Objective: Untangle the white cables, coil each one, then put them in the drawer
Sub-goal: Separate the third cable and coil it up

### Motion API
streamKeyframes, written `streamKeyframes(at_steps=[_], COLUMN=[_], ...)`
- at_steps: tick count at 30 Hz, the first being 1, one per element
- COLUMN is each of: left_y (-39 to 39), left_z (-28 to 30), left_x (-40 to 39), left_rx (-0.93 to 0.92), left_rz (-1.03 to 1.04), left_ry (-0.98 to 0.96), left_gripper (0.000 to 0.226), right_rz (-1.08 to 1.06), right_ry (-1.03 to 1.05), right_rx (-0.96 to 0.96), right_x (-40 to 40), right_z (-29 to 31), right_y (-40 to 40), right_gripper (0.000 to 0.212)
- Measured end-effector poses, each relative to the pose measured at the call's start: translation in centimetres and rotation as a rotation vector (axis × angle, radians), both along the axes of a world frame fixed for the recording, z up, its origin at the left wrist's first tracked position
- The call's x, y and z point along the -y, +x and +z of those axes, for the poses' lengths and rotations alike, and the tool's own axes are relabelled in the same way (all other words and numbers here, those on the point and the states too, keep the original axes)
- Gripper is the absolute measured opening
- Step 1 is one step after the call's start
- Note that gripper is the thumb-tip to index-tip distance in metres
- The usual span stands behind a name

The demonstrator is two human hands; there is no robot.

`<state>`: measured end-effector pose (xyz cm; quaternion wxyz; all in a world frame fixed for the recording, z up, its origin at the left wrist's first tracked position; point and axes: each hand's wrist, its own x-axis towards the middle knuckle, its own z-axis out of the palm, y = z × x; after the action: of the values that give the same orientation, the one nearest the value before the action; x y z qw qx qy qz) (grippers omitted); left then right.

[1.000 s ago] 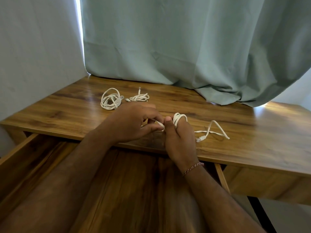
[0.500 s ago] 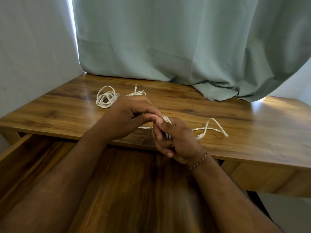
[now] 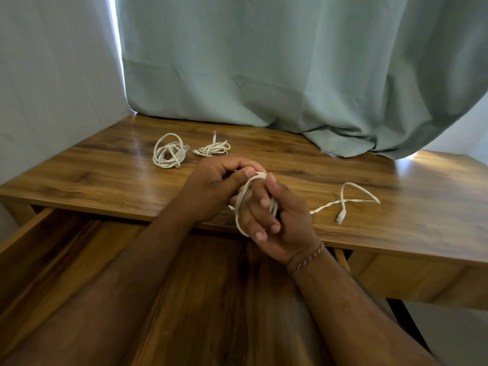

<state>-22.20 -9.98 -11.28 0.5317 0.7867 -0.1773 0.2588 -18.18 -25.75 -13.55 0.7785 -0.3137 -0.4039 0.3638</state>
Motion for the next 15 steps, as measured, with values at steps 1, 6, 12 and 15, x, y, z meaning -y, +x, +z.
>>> streamKeyframes(at_steps=[1, 6, 12, 15], left_y=[0.1, 0.7, 0.6, 0.1], left_z=[-0.1, -0.8, -0.7, -0.8], left_x=[0.1, 0.5, 1.9, 1.6], left_rx=[-0.007, -0.008, -0.298, -0.515], left_rz=[0.015, 0.118, -0.033, -0.18], left_ry=[0.006, 0.12, -0.157, -0.36], left_gripper=[0.02, 0.025, 0.023, 0.029], right_rz=[-0.025, -0.236, -0.366, -0.45], right_ry=[0.024, 0.142, 0.194, 0.228], right_rx=[-0.033, -0.216, -0.394, -0.404], right_x=[0.1, 0.4, 0.6, 0.8], right_z=[0.2, 0.8, 1.8, 2.5], right_y=[0.0, -0.4, -1.1, -1.2], right_gripper=[0.043, 0.031, 0.029, 0.03])
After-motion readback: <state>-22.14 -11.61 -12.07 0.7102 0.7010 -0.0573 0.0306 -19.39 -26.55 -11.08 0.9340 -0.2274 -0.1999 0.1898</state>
